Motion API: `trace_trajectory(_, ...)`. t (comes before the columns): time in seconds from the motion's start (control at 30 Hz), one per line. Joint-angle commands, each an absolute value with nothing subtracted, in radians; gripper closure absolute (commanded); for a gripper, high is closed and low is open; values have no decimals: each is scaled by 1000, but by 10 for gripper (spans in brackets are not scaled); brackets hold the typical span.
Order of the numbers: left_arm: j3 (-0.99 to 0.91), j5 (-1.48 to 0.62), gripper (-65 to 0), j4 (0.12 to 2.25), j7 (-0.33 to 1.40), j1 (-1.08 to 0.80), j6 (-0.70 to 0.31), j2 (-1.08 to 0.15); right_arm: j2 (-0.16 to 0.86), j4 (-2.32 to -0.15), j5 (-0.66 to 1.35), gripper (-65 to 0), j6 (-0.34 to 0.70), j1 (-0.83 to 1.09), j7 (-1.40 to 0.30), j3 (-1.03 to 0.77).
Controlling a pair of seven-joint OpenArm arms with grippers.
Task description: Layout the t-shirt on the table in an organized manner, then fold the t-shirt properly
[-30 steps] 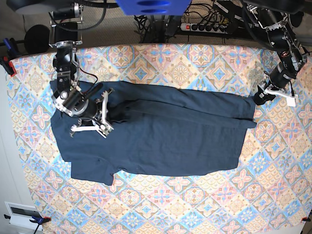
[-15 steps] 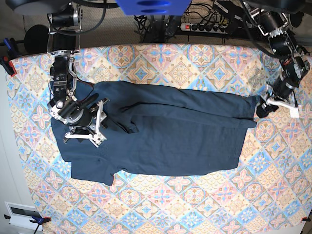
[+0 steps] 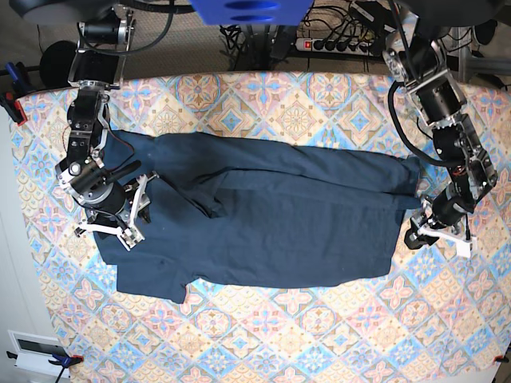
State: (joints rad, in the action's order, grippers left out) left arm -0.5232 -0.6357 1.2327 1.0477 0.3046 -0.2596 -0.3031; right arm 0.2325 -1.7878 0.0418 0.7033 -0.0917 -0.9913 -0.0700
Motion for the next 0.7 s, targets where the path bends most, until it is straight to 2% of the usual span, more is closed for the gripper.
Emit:
trace_trajectory(0.0,-513,-631,-270,1211,1009,355,-265,-325,243,-1807,50,-263,698,-111,-975,-74)
trace_trajectory(0.13,-443,-539,-270,1096,915,414,-265,-325,243,-1821,50,-263,698,-110,-975,-74)
trace_trajectory(0.23,-437,-547,-265,1113,943,398,-265,-326,243,-1854,50,-263,698,-110,-980,-74)
trace_trajectory(0.43,-444,-665,-270,1333,1061,243,-265,-358,245,-1871,51,-263,698,-30,-984,-87)
trace_trajectory(0.67,-659,-832,-270,1526,1176,12,-265,-358,245,-1886,124,-267,698,65,-1047,-262)
